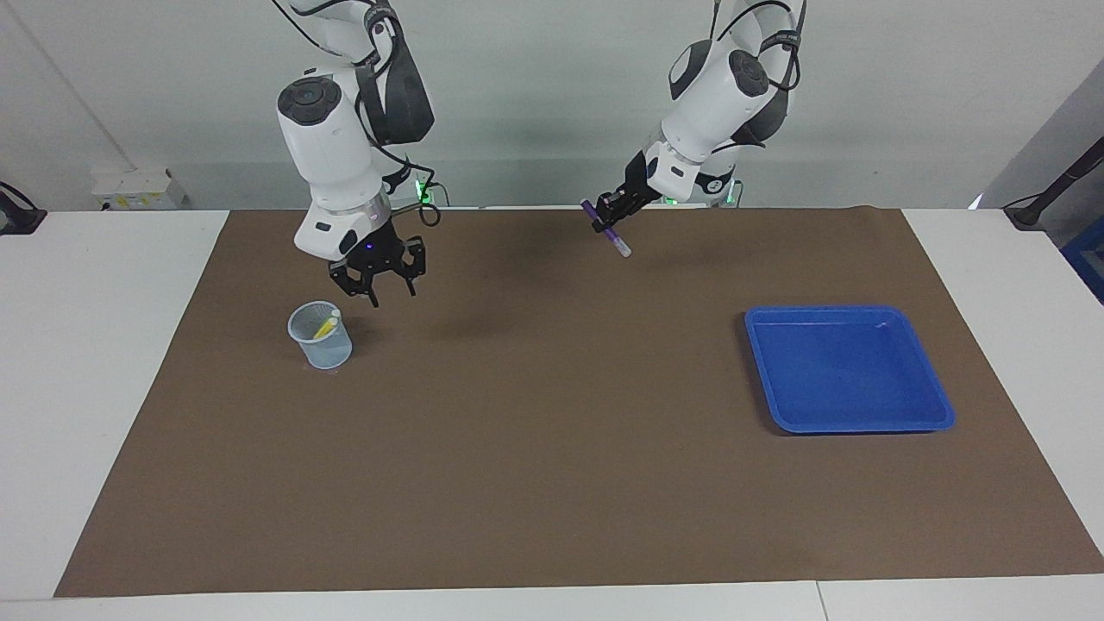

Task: Right arm passes pens to left for tray arrangement
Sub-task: 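Place the purple marker in the tray with the left gripper, then pull the yellow marker from the cup with the right gripper, then grasp the yellow marker with the left gripper from the right gripper, then lay the yellow marker in the tray with the left gripper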

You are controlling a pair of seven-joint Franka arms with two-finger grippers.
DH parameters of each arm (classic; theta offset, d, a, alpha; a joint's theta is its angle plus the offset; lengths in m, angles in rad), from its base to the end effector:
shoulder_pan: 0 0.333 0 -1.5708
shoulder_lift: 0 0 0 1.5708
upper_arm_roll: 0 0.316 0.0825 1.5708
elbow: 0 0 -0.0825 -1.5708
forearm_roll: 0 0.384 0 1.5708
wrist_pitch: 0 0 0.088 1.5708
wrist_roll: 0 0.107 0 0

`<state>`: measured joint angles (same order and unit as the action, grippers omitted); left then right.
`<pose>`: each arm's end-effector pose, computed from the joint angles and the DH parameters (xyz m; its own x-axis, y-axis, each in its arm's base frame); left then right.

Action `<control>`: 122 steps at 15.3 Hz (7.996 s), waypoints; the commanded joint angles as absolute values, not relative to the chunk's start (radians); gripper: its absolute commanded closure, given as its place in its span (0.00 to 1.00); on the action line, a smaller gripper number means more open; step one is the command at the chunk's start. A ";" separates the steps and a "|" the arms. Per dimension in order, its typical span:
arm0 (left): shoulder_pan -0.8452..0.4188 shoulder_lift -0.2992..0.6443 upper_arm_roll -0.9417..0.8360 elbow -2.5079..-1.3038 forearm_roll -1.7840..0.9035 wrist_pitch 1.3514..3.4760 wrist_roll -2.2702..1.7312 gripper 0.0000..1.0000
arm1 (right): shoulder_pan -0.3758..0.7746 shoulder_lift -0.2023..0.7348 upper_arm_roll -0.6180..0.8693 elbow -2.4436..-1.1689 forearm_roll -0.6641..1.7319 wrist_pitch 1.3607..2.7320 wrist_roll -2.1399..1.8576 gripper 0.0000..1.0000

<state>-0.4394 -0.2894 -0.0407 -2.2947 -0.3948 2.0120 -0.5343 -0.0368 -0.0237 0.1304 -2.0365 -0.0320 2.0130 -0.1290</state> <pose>0.3995 -0.2346 0.4699 0.9627 0.1920 -0.1906 0.2408 -0.9293 0.2801 0.5432 0.0495 0.4541 0.9722 0.2340 -0.0044 0.2340 -0.9717 0.0317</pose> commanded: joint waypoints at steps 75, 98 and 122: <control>-0.052 0.023 -0.155 -1.983 -1.123 1.940 -1.045 0.12 | 0.472 -0.018 0.166 -1.948 0.563 2.500 0.721 1.00; -0.160 -0.008 -0.153 -2.057 -1.163 2.046 -1.008 0.88 | 0.472 -0.020 0.166 -1.959 0.563 2.491 0.703 1.00; -0.094 -0.020 -0.140 -2.030 -0.571 1.801 -0.469 1.00 | 0.180 -0.038 0.160 -1.942 0.269 2.068 0.125 0.00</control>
